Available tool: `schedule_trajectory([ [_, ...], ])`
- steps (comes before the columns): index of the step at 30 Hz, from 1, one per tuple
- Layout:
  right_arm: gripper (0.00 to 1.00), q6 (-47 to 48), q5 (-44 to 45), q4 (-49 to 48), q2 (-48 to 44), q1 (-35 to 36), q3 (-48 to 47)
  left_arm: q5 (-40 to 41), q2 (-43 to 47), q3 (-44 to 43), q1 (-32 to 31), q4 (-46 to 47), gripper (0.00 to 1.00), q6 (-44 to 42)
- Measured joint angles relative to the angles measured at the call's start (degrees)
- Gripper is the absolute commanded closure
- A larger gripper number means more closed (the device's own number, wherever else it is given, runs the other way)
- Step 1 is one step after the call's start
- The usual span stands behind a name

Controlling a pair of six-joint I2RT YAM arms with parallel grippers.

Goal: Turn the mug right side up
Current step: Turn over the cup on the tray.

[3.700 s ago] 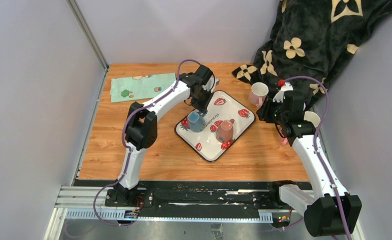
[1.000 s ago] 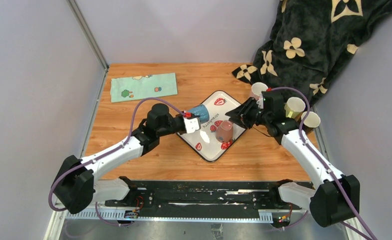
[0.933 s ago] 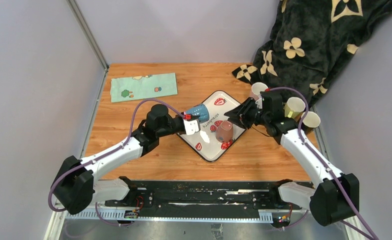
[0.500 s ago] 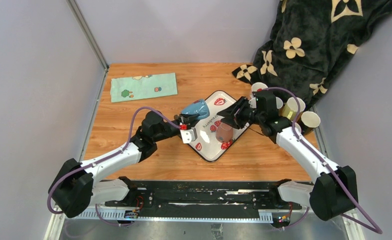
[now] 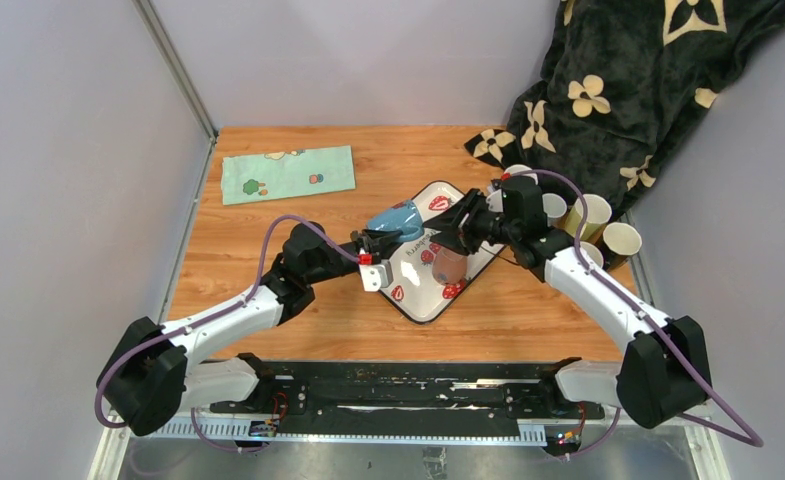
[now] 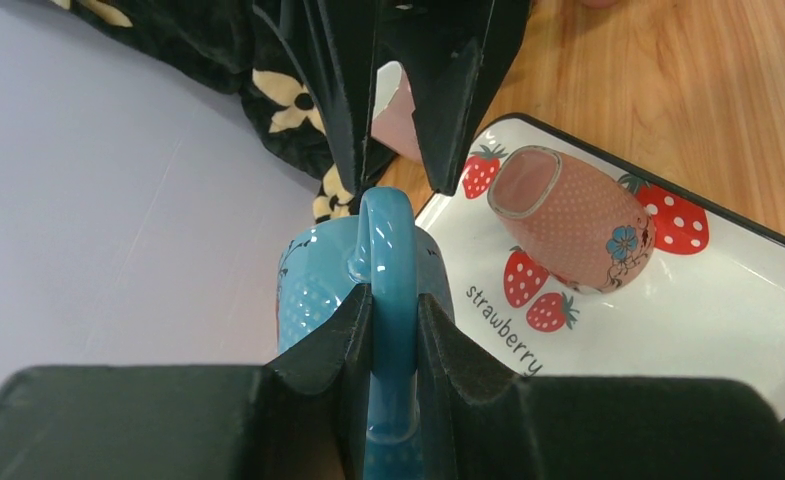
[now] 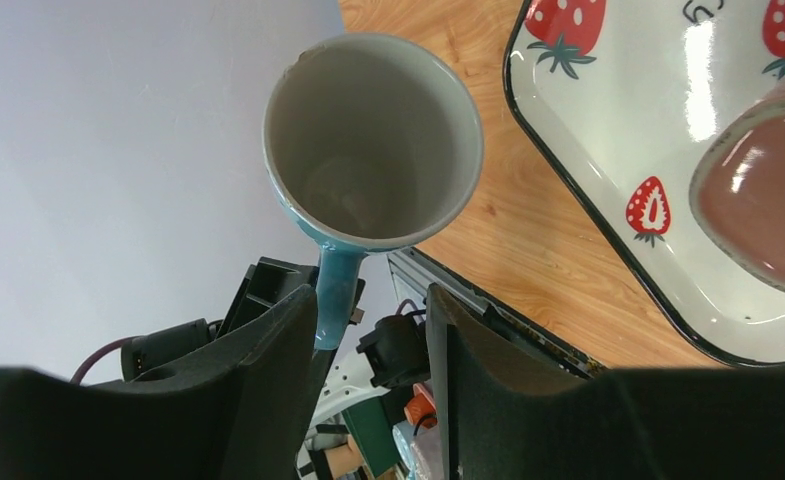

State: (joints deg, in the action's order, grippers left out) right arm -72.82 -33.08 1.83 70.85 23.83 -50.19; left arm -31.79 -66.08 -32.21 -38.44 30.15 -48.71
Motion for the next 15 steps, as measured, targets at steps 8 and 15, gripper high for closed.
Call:
schedule_trajectory([
  [8, 0.5, -1.29, -1.4, -2.78, 1.57, 0.94, -0.13, -1.29, 0.0, 0.02, -0.02, 0.2, 1.0, -0.39],
  [15, 0.51, -2.21, -3.08, -4.79, 4.46, 1.86, -1.81, -1.64, -0.02, 0.02, -0.02, 0.2, 1.0, -0.68],
])
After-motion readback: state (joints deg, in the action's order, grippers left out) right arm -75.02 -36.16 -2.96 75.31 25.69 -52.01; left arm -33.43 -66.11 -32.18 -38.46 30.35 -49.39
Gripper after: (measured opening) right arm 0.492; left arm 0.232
